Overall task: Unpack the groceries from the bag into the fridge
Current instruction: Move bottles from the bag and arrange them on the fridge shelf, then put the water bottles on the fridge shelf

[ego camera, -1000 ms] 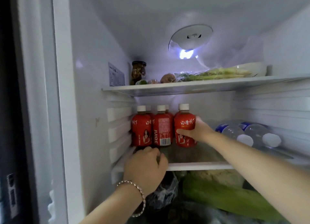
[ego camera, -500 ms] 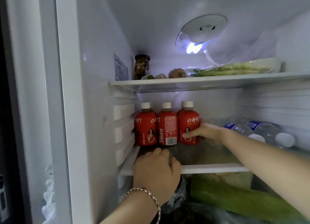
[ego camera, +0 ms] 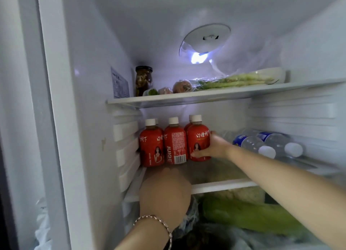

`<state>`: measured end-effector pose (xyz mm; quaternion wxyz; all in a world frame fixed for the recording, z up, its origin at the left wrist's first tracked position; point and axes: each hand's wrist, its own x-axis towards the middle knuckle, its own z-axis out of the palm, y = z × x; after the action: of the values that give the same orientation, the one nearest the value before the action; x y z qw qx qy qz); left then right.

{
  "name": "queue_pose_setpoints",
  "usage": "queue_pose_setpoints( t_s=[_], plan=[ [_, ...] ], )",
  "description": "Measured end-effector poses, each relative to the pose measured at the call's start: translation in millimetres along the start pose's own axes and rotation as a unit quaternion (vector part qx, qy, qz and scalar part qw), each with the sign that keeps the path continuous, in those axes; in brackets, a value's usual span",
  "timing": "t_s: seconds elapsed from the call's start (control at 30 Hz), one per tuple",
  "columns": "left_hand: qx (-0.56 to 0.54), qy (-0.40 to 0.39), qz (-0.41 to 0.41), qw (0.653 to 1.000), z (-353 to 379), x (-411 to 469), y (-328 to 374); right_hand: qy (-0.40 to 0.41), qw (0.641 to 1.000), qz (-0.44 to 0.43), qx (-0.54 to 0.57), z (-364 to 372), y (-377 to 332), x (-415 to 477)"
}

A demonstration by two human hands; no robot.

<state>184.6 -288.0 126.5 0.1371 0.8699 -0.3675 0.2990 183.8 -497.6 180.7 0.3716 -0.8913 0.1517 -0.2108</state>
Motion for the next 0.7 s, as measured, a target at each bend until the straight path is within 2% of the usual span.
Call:
queue_pose_setpoints(
  t_s=[0.1, 0.27, 0.4, 0.5, 0.57, 0.7],
  plan=[
    [0.008, 0.0, 0.016, 1.0, -4, 0, 1, 0.027, 0.993, -0.011, -0.117, -11, -11, -26],
    [0.012, -0.076, 0.035, 0.996, -19, -1, -1, -0.019, 0.971, -0.113, -0.212, -20, -29, -101],
    [-0.03, -0.149, -0.014, 0.988, -41, -5, 1, -0.036, 0.899, -0.21, -0.383, -18, -46, -153],
    [-0.03, -0.113, -0.068, 0.991, -66, -33, 13, -0.038, 0.881, -0.27, -0.386, -13, -48, -185],
    [-0.03, -0.11, -0.096, 0.989, -81, -66, 21, -0.082, 0.878, -0.293, -0.37, -3, -42, -206],
    [0.014, -0.229, -0.181, 0.956, -94, -148, 34, -0.201, 0.854, -0.325, -0.352, 29, -22, -252]
  ],
)
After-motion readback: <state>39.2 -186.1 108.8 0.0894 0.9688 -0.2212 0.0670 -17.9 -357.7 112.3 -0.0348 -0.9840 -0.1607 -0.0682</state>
